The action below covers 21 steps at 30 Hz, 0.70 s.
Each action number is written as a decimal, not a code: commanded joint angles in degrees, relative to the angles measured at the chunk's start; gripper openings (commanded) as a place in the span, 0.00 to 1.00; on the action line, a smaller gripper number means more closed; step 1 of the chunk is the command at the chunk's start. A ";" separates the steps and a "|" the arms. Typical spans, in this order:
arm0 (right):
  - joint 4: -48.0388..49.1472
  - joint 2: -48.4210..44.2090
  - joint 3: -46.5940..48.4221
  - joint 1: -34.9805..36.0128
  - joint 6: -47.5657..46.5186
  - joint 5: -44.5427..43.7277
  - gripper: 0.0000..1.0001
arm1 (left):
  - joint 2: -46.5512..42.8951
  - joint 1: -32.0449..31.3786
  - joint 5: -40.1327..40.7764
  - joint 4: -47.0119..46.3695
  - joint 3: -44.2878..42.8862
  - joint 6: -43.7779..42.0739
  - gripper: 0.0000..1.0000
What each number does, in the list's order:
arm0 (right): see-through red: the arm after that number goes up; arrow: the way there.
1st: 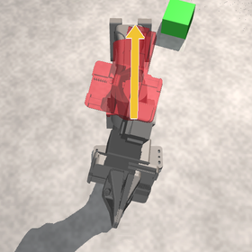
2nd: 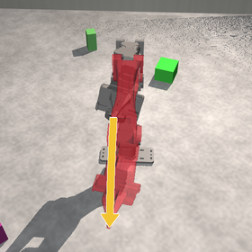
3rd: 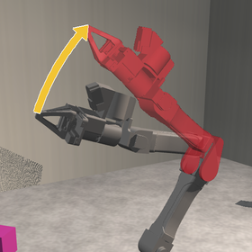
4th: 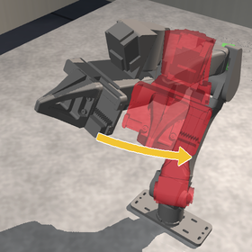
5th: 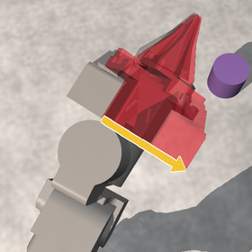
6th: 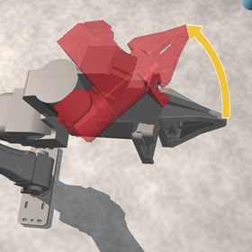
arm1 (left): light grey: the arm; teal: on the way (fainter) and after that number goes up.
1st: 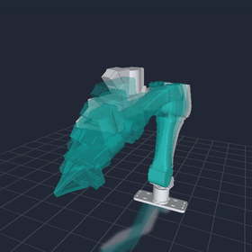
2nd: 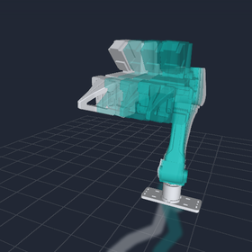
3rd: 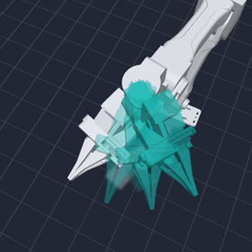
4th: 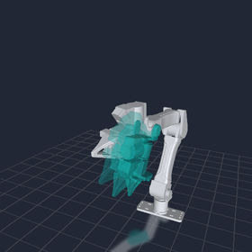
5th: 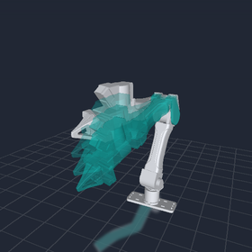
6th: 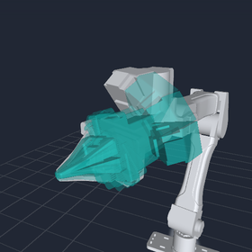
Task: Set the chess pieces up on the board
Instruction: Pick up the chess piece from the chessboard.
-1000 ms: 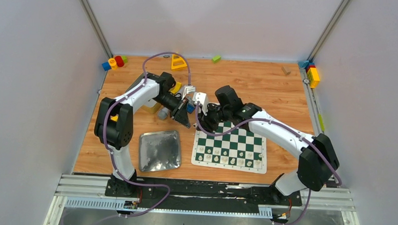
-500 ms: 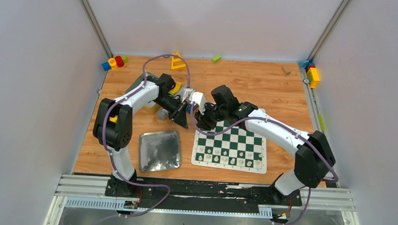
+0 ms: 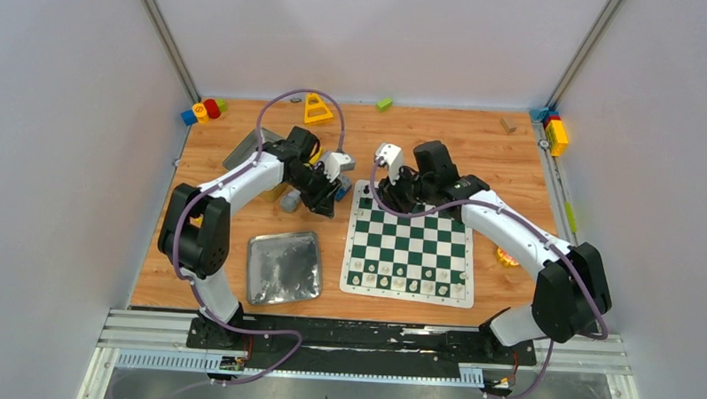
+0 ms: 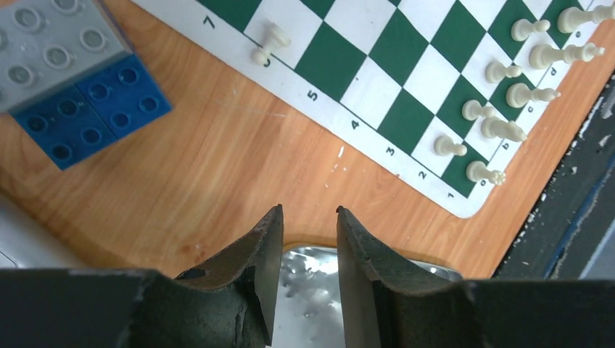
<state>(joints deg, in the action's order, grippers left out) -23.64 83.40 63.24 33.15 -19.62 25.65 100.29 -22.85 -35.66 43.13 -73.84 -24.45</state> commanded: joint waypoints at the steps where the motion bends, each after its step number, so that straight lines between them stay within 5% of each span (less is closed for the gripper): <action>1: 1.01 0.19 -0.06 -1.86 0.63 1.53 0.27 | -1.37 -1.44 3.84 -5.62 -1.65 2.00 0.41; 21: -3.43 23.88 14.72 1.08 -6.11 3.19 0.34 | -17.91 7.41 9.26 1.44 7.25 2.11 0.50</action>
<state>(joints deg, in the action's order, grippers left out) -26.13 104.64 73.69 33.30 -23.92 27.79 85.62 -16.60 -26.63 42.96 -67.42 -22.39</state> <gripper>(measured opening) 0.348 0.491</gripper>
